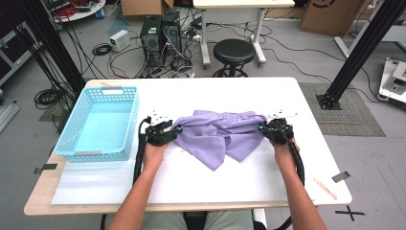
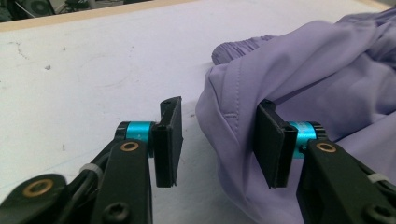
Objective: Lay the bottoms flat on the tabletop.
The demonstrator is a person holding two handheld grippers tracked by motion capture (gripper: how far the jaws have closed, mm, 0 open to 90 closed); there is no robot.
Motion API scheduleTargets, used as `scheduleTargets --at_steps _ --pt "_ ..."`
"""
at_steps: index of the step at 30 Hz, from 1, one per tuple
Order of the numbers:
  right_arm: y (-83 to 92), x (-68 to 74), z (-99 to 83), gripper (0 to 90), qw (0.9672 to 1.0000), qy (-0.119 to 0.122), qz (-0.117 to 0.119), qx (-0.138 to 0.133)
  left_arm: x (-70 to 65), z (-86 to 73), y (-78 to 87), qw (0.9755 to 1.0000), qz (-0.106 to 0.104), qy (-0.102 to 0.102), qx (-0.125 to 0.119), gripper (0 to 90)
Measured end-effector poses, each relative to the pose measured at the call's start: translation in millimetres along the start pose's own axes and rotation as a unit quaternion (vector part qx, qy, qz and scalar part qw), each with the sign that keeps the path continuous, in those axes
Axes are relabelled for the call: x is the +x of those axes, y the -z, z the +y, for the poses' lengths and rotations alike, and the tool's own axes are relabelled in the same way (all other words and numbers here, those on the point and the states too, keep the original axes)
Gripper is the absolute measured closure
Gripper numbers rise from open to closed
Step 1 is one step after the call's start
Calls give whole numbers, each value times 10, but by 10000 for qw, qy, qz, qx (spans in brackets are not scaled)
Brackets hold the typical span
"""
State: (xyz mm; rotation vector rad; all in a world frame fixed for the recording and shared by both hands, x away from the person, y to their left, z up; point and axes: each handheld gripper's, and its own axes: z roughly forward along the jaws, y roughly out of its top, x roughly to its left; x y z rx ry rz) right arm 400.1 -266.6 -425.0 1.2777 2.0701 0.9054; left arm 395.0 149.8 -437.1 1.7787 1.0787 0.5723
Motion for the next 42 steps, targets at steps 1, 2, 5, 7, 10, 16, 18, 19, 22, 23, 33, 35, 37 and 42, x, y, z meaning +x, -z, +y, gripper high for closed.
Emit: scheduleTargets --at_steps 1,2,5,7,10,16,18,19,22,23,33,35,37,42 --pt "30 28 -24 735 10000 -26 73 -52 -4 0 29 10000 2 1 -41 531" --pt "57 55 -50 731 9999 -16 128 -99 -8 0 61 10000 -5 1 -61 512" --pt "134 139 -142 694 9994 -40 275 -229 -44 -14 159 9999 -14 -2 -163 485" --pt "181 186 -195 668 9991 -48 326 -268 -71 -30 220 9998 21 -45 -217 477" --pt "243 227 -246 642 9986 -40 416 -319 -91 -70 341 9994 160 25 -306 460" --pt "373 286 -306 623 9973 -39 590 -426 -164 -159 517 9991 109 192 -365 456" --pt "412 320 -325 624 9966 16 688 -456 -233 -175 532 9991 15 189 -391 452" --pt "423 327 -330 625 9964 67 701 -480 -275 -177 527 9991 -21 145 -389 447" --pt "466 357 -343 621 9955 182 740 -560 -396 -158 481 9991 -115 48 -410 413" --pt "476 356 -346 611 9953 196 745 -588 -448 -145 449 9989 -214 3 -418 412" --pt "486 378 -342 448 9915 329 959 -817 -880 -169 134 9937 -1045 -400 -92 407" --pt "476 395 -341 415 9919 320 944 -786 -956 -176 85 9919 -1165 -501 45 407" --pt "469 398 -341 407 9917 288 990 -763 -1030 -177 40 9901 -1246 -614 191 409" --pt "470 393 -359 410 9916 307 1024 -732 -1192 -164 -69 9862 -1389 -740 519 418"
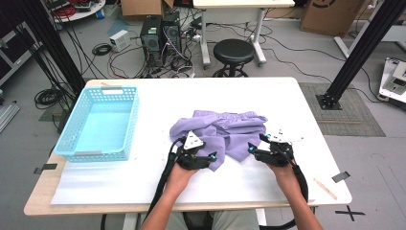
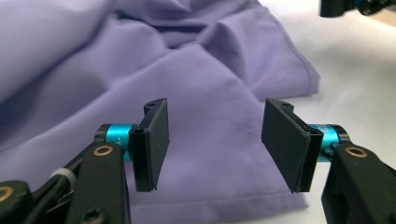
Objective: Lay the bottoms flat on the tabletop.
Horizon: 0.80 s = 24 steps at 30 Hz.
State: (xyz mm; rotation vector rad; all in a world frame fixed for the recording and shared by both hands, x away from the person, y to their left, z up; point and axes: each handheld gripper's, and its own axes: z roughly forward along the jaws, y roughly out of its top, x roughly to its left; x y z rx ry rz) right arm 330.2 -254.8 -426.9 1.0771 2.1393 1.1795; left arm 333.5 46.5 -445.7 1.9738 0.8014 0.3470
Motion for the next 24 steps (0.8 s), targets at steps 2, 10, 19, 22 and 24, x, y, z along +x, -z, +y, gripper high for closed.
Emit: scheduleTargets --at_steps 2,10,19,22,24 --pt "1 1 -6 410 10000 -12 10 8 -51 10 -60 9999 -59 -96 125 420" --pt "15 -2 -14 410 10000 -62 32 -8 -202 30 -184 9953 135 -705 655 561" --pt "28 9 -29 410 9999 -107 33 26 -191 16 -135 9970 -80 -513 568 879" --pt "32 16 -29 411 9999 -89 43 17 -101 -19 -41 9982 -61 -367 468 880" --pt "26 24 -30 411 9999 -100 56 24 -19 -65 57 9989 -45 -238 401 880"
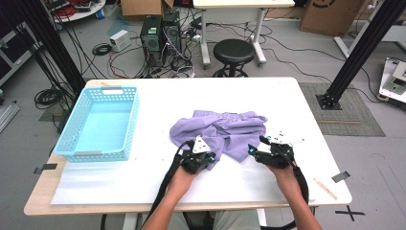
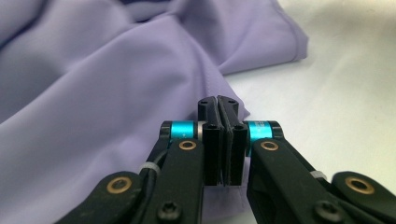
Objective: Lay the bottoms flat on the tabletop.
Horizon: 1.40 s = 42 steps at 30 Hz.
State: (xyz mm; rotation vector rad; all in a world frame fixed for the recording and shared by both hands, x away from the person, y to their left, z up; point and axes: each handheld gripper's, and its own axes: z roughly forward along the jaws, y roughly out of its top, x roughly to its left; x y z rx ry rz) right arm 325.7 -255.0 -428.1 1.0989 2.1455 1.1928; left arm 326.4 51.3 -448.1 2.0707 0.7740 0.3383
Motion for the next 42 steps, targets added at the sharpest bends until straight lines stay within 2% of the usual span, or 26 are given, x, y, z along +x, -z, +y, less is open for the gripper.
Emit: scheduleTargets --at_steps 5,8,10,14,15,17,18,19,20,21,24,28,31,32,34,36,38,42 --pt "-37 67 0 429 9998 17 146 120 236 -150 322 9986 141 393 -330 880" --pt "-107 155 16 520 9986 157 423 273 378 -209 506 9963 232 619 -554 880" --pt "-176 257 33 589 9963 329 680 421 428 -230 582 9956 329 644 -590 880" --pt "-304 463 56 621 9899 636 1091 648 494 -291 678 9943 393 732 -668 880" --pt "-342 518 59 625 9880 752 1134 726 497 -308 683 9943 388 726 -670 880" --pt "-431 616 54 648 9849 1016 1025 960 486 -323 680 9945 368 719 -666 879" --pt "-458 637 48 662 9838 1071 964 1070 472 -326 672 9945 355 709 -684 875" --pt "-470 646 47 712 9843 1095 932 1027 461 -321 662 9947 354 689 -673 847" --pt "-469 645 59 829 9838 1127 894 1067 451 -313 648 9948 325 699 -660 787" --pt "-463 641 65 889 9833 1197 831 1090 439 -304 631 9947 299 715 -672 740" --pt "-428 577 72 897 9828 1202 824 1138 403 -279 576 9954 263 684 -622 639" --pt "-293 391 69 897 9872 947 839 975 334 -247 445 9978 131 553 -349 567" --pt "-158 250 59 897 9892 831 902 805 295 -219 349 9989 162 437 -76 558" --pt "-117 213 53 897 9895 821 894 789 281 -214 309 9990 167 422 17 562" --pt "-43 149 35 897 9897 796 900 776 255 -192 258 9986 337 336 246 610" --pt "20 100 15 897 9897 772 916 783 256 -180 257 9985 353 305 272 766" --pt "71 58 -9 897 9892 808 921 804 259 -188 284 9985 422 217 285 885" --pt "187 -14 -80 898 9882 810 963 870 348 -230 428 9982 487 352 73 888"
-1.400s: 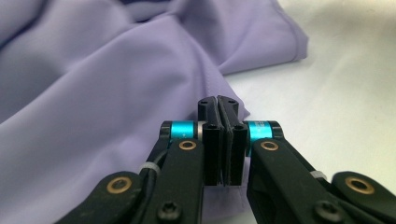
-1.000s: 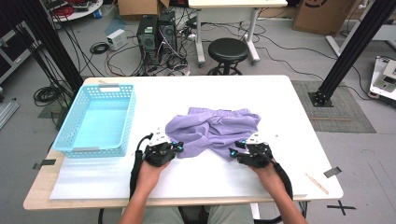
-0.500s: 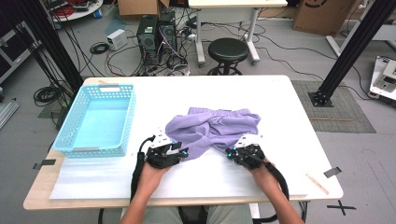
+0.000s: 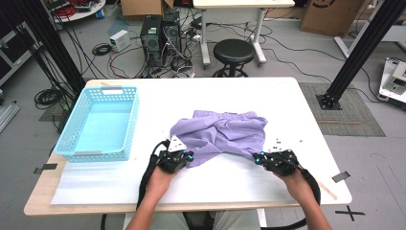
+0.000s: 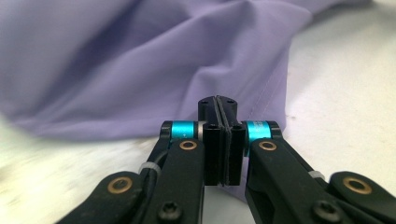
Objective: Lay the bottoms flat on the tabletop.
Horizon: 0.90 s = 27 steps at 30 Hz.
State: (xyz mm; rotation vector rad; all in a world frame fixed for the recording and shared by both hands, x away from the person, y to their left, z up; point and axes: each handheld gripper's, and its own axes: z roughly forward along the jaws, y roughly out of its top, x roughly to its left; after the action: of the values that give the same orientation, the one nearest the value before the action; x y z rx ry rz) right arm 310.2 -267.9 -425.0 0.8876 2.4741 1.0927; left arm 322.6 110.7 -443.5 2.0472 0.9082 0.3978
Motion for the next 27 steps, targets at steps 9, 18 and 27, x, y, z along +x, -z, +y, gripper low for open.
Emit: scheduleTargets --at_steps 9,18,27 --pt "277 -56 -164 898 9998 121 182 26 221 -91 379 9983 271 205 -467 889" --pt "324 -143 -228 809 9994 -253 -214 27 366 -184 540 9947 602 479 -683 886" --pt "107 80 53 663 9998 -46 72 -197 290 -89 426 9930 356 563 -977 577"
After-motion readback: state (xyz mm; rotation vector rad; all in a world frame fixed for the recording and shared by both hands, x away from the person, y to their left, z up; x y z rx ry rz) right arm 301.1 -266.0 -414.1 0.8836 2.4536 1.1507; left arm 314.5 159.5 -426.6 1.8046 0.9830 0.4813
